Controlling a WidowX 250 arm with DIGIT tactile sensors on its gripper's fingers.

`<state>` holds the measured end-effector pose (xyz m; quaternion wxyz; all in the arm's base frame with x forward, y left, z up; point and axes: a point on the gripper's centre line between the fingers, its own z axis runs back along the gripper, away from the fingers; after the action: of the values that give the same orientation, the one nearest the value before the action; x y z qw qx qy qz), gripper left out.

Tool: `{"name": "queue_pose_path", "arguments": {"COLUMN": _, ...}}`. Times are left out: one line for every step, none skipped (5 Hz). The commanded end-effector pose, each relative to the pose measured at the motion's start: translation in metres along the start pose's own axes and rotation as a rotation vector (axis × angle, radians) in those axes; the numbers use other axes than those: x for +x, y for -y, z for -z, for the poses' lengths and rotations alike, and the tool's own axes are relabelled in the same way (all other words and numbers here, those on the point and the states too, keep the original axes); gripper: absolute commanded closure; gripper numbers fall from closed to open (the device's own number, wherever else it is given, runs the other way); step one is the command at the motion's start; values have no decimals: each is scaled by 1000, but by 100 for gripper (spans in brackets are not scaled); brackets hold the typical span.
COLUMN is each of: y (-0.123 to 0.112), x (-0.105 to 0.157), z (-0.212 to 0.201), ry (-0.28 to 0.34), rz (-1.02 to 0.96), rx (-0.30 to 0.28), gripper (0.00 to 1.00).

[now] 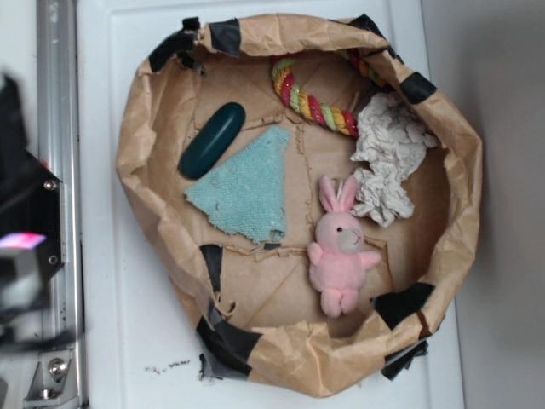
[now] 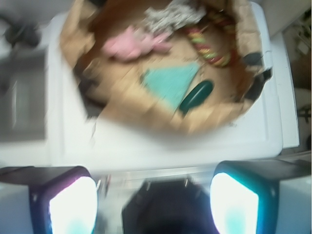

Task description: Grab the plastic pickle.

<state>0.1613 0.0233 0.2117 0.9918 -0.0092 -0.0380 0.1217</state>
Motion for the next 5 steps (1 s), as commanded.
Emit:
{"name": "queue_pose_path", "arguments": {"y": -37, "x": 80, "z": 72, "ry": 41, "rz": -269, "rx": 128, "gripper": 0}}
{"name": "queue_pose_path", "arguments": {"y": -43, "x": 74, "z": 122, "ry": -3, "rz": -295, "rx": 221, "gripper": 0}}
{"name": "queue_pose_path", "arguments": {"y": -33, "x": 56, "z": 157, "ry": -99, "rz": -205, "rx": 191, "gripper": 0}}
{"name": "queue_pose_path", "arguments": {"y": -24, "x": 35, "z": 167, "ry": -123, "rz": -97, "rx": 229, "gripper": 0}}
{"name": "queue_pose_path", "arguments": {"y": -38, "x": 28, "z": 161, "ry": -105, "rz": -144, "rx": 225, "gripper": 0}}
